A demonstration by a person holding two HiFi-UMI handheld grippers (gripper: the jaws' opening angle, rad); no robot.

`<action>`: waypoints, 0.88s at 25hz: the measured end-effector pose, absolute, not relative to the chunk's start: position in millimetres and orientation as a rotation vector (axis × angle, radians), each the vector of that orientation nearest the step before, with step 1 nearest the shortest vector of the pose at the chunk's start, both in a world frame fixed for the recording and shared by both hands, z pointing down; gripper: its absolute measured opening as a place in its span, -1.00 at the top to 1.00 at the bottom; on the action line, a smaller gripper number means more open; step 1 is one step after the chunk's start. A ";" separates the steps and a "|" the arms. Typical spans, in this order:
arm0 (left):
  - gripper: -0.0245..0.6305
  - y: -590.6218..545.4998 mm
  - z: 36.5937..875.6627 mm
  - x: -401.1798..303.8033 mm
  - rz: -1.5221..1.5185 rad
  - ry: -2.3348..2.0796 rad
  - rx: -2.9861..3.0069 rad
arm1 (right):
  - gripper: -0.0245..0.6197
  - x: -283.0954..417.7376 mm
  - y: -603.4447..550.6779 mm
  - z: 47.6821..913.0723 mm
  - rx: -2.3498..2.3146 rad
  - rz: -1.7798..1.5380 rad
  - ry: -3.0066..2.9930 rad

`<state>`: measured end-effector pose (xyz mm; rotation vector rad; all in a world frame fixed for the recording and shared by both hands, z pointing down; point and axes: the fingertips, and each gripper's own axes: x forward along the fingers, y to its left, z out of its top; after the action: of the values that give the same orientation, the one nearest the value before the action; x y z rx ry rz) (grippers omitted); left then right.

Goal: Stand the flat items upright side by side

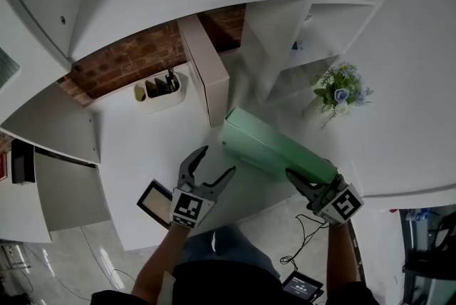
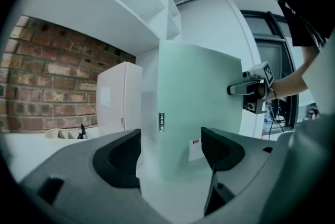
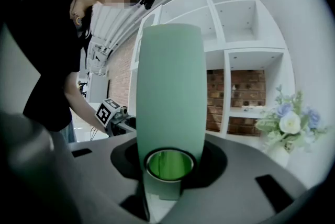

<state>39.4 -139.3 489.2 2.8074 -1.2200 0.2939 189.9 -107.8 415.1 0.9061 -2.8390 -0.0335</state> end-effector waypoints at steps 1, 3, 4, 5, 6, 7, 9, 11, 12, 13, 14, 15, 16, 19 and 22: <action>-0.11 -139.8 488.6 40.3 0.291 -1.216 2.810 | 0.50 196.2 -108.9 412.8 0.961 -0.023 -2.822; -0.11 -140.5 487.3 41.8 0.283 -1.208 2.813 | 0.50 208.3 -113.1 409.6 1.088 0.006 -2.775; -0.11 -140.8 486.8 42.3 0.278 -1.205 2.813 | 0.50 213.4 -116.3 409.4 1.152 0.017 -2.746; -0.11 -141.1 486.3 42.7 0.274 -1.203 2.812 | 0.50 217.2 -120.2 409.5 1.211 0.021 -2.716; -0.11 -141.3 486.1 42.8 0.270 -1.201 2.811 | 0.50 219.5 -124.9 410.1 1.268 0.024 -2.685; -0.11 -141.3 485.9 42.7 0.266 -1.200 2.809 | 0.50 220.4 -130.4 410.8 1.325 0.029 -2.654; -0.11 -141.0 485.4 41.8 0.260 -1.201 2.804 | 0.50 218.0 -143.6 411.1 1.435 0.045 -2.600; -0.11 -141.4 484.7 41.0 0.254 -1.209 2.799 | 0.50 210.5 -158.2 409.8 1.518 0.055 -2.557; -0.11 -142.0 484.2 40.7 0.250 -1.213 2.795 | 0.50 205.5 -165.9 409.1 1.549 0.054 -2.538; -0.11 -142.8 483.6 40.3 0.244 -1.215 2.792 | 0.50 199.8 -174.0 408.0 1.579 0.049 -2.520; -0.11 -143.6 482.9 39.6 0.239 -1.217 2.788 | 0.50 193.5 -182.3 406.3 1.611 0.045 -2.507; -0.11 -144.6 482.2 38.5 0.234 -1.219 2.785 | 0.50 187.0 -190.9 404.9 1.644 0.044 -2.494; -0.11 -145.7 481.4 36.9 0.231 -1.224 2.781 | 0.50 180.6 -199.9 404.1 1.669 0.036 -2.480; -0.11 -150.2 479.4 30.7 0.219 -1.249 2.763 | 0.50 163.6 -229.0 404.9 1.722 0.001 -2.442; -0.11 -152.6 478.6 24.1 0.213 -1.277 2.744 | 0.50 151.3 -258.6 408.9 1.779 0.045 -2.432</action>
<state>24.1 -152.6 478.6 2.7445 -1.2765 0.2127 151.3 -258.6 408.9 1.7789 -2.4320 0.0446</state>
